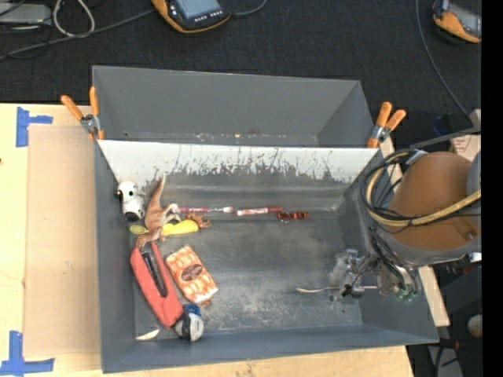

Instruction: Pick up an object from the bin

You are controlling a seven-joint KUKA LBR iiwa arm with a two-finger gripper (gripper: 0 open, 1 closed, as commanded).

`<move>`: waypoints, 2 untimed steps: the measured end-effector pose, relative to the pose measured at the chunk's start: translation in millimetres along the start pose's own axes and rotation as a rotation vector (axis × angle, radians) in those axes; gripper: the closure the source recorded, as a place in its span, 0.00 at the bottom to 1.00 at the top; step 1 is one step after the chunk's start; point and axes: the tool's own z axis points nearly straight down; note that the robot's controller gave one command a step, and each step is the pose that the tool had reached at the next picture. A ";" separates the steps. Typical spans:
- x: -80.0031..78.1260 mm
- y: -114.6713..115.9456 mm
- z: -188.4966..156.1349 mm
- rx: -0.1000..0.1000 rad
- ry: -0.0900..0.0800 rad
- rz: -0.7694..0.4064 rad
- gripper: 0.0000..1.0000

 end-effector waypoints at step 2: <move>0.0 0.2 -60.7 -0.001 -0.002 -0.005 1.00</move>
Offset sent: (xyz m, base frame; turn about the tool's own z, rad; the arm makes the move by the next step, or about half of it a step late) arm 0.0015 -0.0002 0.0813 -0.0019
